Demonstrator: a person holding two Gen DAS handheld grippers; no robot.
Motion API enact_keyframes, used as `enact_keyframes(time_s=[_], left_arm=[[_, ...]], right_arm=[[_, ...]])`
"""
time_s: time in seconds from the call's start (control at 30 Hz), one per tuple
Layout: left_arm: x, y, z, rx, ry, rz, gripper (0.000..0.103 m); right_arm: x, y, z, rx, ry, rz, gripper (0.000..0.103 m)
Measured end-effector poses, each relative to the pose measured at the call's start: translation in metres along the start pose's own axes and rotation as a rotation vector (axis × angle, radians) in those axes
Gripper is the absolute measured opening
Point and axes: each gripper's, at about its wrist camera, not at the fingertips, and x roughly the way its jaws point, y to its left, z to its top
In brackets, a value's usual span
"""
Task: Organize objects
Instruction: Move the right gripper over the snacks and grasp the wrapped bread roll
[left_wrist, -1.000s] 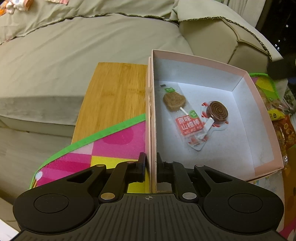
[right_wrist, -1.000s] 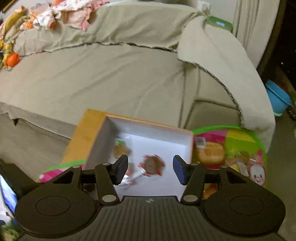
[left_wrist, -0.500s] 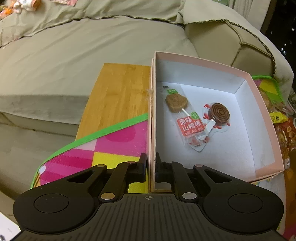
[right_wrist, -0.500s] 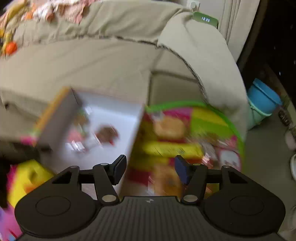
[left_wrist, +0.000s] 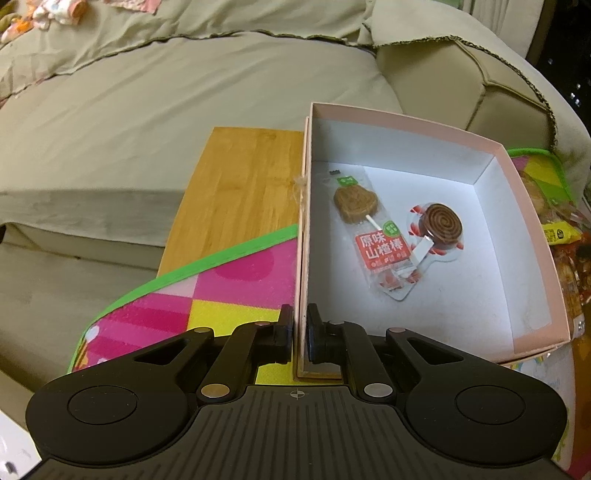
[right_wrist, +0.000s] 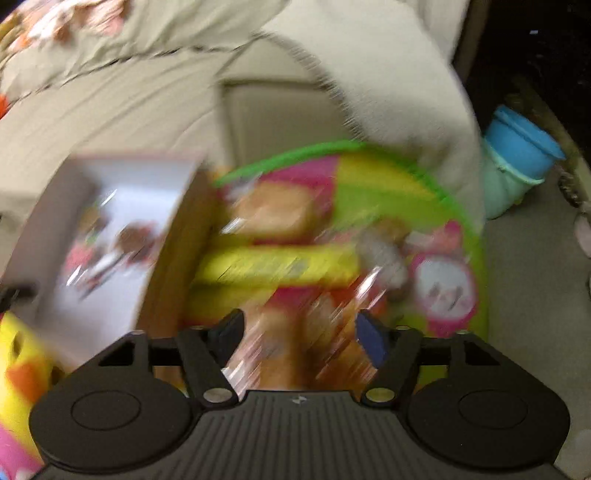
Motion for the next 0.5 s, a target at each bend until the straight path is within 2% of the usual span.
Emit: enact_keyframes(time_s=[0.13, 0.2, 0.27, 0.33, 0.4, 0.5], left_arm=[[0.001, 0.002, 0.001, -0.017, -0.009, -0.006, 0.009], [0.001, 0.002, 0.001, -0.019, -0.008, -0.007, 0.009], [0.002, 0.002, 0.000, -0.019, -0.003, -0.005, 0.009], [0.003, 0.002, 0.001, -0.014, 0.003, -0.002, 0.009], [0.003, 0.001, 0.001, -0.010, 0.007, 0.001, 0.009], [0.003, 0.001, 0.001, -0.008, 0.010, 0.006, 0.009]], right_arm=[[0.030, -0.038, 0.035, 0.071, -0.042, -0.082, 0.070], [0.052, -0.059, 0.051, 0.108, -0.033, -0.114, 0.066], [0.075, -0.078, 0.065, 0.140, -0.013, -0.156, 0.044], [0.092, -0.090, 0.073, 0.151, 0.009, -0.204, 0.040], [0.104, -0.100, 0.075, 0.168, 0.040, -0.203, 0.039], [0.105, -0.103, 0.064, 0.187, 0.072, -0.138, 0.038]])
